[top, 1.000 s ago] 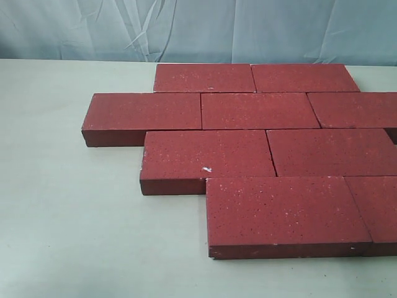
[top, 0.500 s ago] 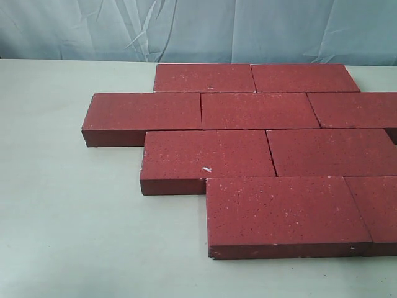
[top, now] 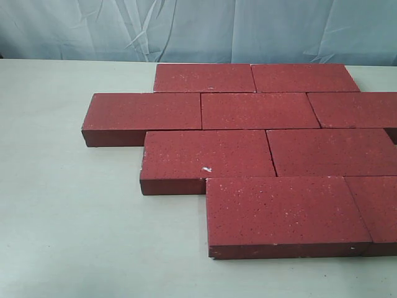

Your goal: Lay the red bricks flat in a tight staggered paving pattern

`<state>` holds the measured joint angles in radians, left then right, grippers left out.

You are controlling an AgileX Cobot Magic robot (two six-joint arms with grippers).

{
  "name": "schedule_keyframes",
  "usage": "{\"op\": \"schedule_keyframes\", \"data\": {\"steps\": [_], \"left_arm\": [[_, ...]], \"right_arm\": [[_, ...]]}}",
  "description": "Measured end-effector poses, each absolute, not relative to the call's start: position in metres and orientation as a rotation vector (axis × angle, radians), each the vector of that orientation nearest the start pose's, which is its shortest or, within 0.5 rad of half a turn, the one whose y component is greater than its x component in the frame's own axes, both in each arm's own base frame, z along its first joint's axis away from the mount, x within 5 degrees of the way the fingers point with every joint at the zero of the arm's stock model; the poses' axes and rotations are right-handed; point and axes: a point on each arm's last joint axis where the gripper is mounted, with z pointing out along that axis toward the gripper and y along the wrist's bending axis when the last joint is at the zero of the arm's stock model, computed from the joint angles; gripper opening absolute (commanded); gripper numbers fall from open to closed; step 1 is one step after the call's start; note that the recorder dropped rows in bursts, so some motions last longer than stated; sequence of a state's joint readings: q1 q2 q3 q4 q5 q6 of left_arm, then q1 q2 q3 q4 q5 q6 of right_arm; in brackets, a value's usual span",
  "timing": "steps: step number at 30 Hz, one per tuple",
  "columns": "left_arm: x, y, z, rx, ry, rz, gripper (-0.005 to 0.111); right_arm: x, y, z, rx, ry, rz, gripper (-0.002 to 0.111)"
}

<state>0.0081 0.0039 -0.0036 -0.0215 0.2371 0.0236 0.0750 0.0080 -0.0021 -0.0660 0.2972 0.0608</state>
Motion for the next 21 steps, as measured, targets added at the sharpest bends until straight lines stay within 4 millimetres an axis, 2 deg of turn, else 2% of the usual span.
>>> {"op": "schedule_keyframes", "data": {"steps": [21], "left_arm": [[0.0556,0.0,0.1927,-0.001,1.721,0.004,0.0]], "right_arm": [[0.0548,0.0027,0.1861,-0.046,1.792,0.049,-0.001]]}}
